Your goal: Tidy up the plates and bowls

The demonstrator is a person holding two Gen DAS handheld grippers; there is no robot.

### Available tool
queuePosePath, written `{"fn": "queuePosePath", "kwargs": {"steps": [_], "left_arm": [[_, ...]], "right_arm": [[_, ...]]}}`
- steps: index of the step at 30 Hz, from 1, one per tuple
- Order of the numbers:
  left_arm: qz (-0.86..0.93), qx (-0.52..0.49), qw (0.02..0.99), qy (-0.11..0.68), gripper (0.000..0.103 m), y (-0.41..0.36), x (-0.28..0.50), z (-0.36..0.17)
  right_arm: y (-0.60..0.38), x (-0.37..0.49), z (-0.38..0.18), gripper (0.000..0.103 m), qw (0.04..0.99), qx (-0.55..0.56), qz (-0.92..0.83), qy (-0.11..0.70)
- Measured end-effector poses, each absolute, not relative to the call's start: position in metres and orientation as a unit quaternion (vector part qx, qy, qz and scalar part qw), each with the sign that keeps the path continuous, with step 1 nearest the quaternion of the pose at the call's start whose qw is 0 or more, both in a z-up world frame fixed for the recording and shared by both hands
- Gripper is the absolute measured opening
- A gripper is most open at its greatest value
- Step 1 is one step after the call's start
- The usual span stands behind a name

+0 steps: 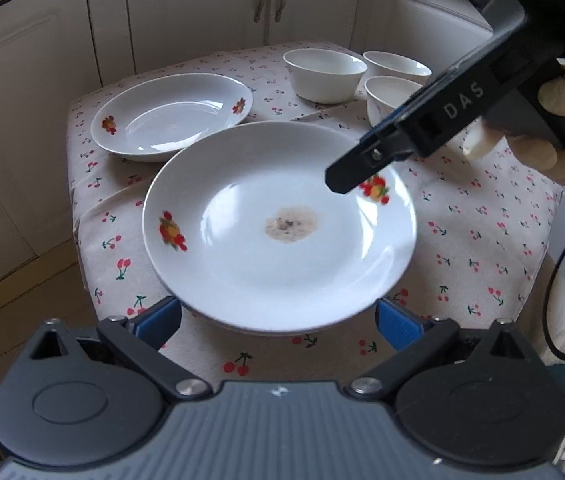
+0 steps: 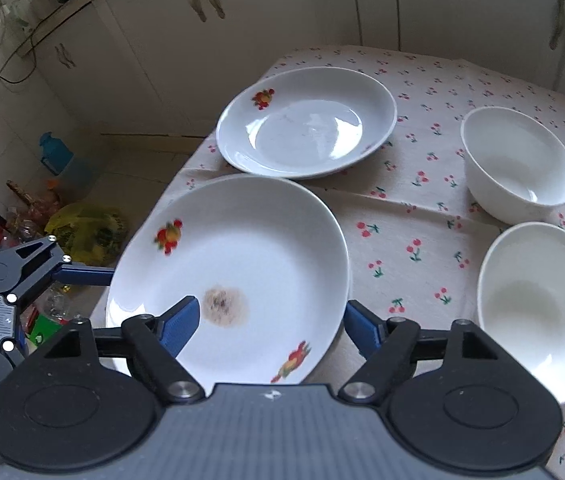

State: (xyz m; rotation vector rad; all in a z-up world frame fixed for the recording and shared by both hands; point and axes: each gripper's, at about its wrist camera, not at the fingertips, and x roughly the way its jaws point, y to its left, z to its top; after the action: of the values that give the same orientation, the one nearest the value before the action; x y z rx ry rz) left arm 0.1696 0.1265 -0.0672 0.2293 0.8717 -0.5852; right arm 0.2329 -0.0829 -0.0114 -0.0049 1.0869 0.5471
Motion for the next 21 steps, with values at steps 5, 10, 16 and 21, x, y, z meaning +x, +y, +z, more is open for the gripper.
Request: {"fn": "queuePosePath", "kwargs": {"steps": [5,10,16,21], "left_arm": [[-0.273,0.091,0.866,0.409,0.102,0.129,0.167,-0.062],[-0.260,0.087,0.880,0.387,0.102,0.128,0.153,-0.048],[-0.242,0.078,0.900,0.355,0.102,0.124,0.138,-0.029],[-0.216,0.082,0.910,0.343,0.102,0.122,0.133,-0.015]], "right_arm": [[-0.085,0.226,-0.008,0.085,0.829,-0.003,0.265,0.493],[-0.094,0.206,0.010,0.102,0.863,0.005,0.274,0.424],[-0.102,0.184,0.019,0.103,0.888,-0.035,0.267,0.373],[-0.114,0.170,0.033,0.103,0.902,-0.019,0.274,0.335]]}}
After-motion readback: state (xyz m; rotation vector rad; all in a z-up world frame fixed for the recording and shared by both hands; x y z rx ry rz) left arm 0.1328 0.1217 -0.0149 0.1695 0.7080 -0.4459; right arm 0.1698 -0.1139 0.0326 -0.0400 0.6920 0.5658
